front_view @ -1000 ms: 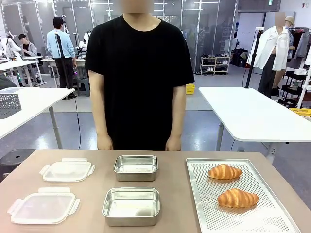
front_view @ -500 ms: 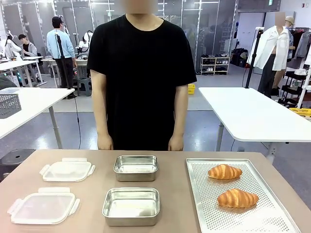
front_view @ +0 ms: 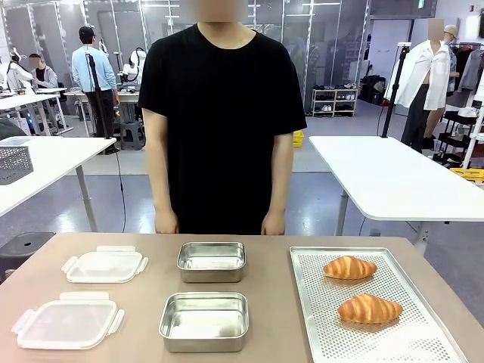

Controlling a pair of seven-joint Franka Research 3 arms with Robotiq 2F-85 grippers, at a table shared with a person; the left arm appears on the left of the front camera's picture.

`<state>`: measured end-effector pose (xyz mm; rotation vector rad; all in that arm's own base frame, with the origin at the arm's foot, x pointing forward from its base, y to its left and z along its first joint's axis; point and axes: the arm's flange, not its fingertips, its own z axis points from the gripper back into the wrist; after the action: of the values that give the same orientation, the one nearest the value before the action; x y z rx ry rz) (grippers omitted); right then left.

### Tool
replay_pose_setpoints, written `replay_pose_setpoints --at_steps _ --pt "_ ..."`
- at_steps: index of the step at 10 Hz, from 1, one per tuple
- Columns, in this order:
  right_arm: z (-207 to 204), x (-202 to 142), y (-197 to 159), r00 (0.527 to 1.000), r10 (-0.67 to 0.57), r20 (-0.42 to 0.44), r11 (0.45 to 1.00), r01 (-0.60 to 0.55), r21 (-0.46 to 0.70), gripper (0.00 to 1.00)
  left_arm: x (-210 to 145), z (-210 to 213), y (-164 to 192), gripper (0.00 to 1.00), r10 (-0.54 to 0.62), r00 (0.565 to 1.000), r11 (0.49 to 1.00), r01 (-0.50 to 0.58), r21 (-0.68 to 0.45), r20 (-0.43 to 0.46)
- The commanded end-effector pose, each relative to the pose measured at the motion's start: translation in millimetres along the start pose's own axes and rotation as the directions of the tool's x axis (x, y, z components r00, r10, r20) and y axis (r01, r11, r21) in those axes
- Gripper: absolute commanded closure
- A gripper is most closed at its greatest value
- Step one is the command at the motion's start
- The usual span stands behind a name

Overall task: Place the bread into the airtight container.
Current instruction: Pick up a Butter Roll and place it into an empty Airtight Container.

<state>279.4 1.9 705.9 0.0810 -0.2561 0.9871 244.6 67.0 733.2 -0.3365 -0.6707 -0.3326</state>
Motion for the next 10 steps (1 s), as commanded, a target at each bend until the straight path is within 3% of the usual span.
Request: replay_pose_setpoints --at_steps 1,2,4,5,6,8,9,10 --pt "-31.5 5.9 -12.6 0.981 0.169 -0.093 0.985 -0.166 0.04 0.0 1.6 1.9 -0.8 0.0 -0.011 1.0 1.0 0.012 0.004 -0.002" --pt "-68.1 20.7 -15.4 0.971 0.193 -0.142 0.975 -0.173 0.141 0.0 1.6 1.9 -0.8 0.0 -0.011 1.0 1.0 0.012 0.004 -0.002" --pt "-142.6 39.0 -17.6 0.955 0.232 -0.186 0.966 -0.203 0.16 0.0 1.6 1.9 -0.8 0.0 -0.011 1.0 1.0 0.012 0.004 -0.002" --pt "-174.0 45.8 -19.2 0.95 0.273 -0.149 0.949 -0.24 0.207 0.0 1.6 1.9 -0.8 0.0 -0.011 1.0 1.0 0.012 0.004 -0.002" --pt "-203.8 48.4 -21.4 0.945 0.302 -0.129 0.95 -0.286 0.127 0.0 1.6 1.9 -0.8 0.0 -0.011 1.0 1.0 0.012 0.004 -0.002" --pt "-248.4 42.7 -28.2 0.93 0.361 -0.069 0.931 -0.355 0.08 0.0 1.6 1.9 -0.8 0.0 -0.011 1.0 1.0 0.012 0.004 -0.002" --pt "-268.5 40.4 -34.1 0.919 0.385 -0.083 0.922 -0.387 -0.001 0.0 1.6 1.9 -0.8 0.0 -0.011 1.0 1.0 0.012 0.004 -0.002" --pt "-283.1 40.0 -37.1 0.903 0.424 -0.063 0.905 -0.425 0.004 0.0 1.6 1.9 -0.8 0.0 -0.011 1.0 1.0 0.012 0.004 -0.002"
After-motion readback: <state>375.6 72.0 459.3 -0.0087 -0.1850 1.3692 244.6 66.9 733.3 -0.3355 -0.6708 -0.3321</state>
